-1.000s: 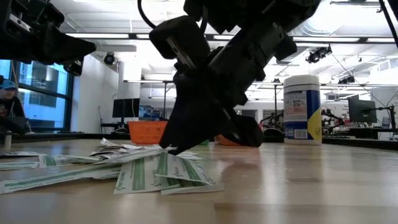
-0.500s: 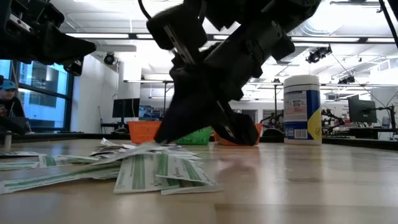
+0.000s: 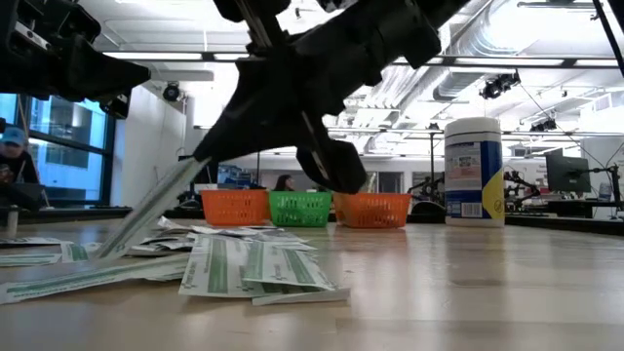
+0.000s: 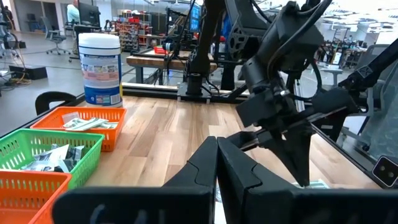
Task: Pick & Place First Aid Supplies
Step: Put the bandage pack into the right orange bin
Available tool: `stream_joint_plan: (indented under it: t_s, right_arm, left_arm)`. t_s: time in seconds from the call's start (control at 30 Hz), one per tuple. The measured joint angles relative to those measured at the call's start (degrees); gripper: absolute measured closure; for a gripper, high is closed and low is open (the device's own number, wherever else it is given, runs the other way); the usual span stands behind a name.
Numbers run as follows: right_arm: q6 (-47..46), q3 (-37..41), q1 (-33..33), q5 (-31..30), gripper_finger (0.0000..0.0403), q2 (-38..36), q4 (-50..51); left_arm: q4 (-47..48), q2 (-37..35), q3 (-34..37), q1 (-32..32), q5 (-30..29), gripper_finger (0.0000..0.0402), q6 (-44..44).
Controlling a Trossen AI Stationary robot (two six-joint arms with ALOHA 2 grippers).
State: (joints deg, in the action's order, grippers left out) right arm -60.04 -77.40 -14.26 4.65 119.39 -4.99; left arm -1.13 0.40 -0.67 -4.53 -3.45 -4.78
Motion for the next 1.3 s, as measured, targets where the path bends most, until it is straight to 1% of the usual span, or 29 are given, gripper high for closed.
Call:
stream_joint_plan:
  t_s: [0.23,0.5,0.77,1.03,1.13,1.3]
  right_arm:
    - [1.86,-1.36,0.10,-2.07,0.0403,-0.80,0.11]
    - [3.55,-1.43,0.11,-7.60,0.0403,-5.64,4.53]
    - [3.99,-1.43,0.13,-16.36,0.0403,-11.84,15.53]
    - [2.77,-1.28,0.47,-28.25,0.0403,-18.38,28.84]
    - [0.64,1.20,0.90,-33.24,0.0403,-21.44,30.94]
    - [-1.53,7.51,2.52,-39.30,0.0403,-26.52,31.22]
  left_arm:
    - [0.00,0.00,0.00,-0.01,-0.01,0.0400,0.00]
    - [-0.02,0.01,0.00,0.00,0.00,0.0400,0.02]
    - [0.00,0.00,0.00,0.00,-0.03,0.0400,0.00]
    - [0.00,0.01,0.00,-0.01,-0.02,0.0400,0.00]
    - [0.00,0.00,0.00,0.01,-0.02,0.0400,0.00]
    - [0.00,0.01,0.00,0.01,-0.02,0.0400,0.00]
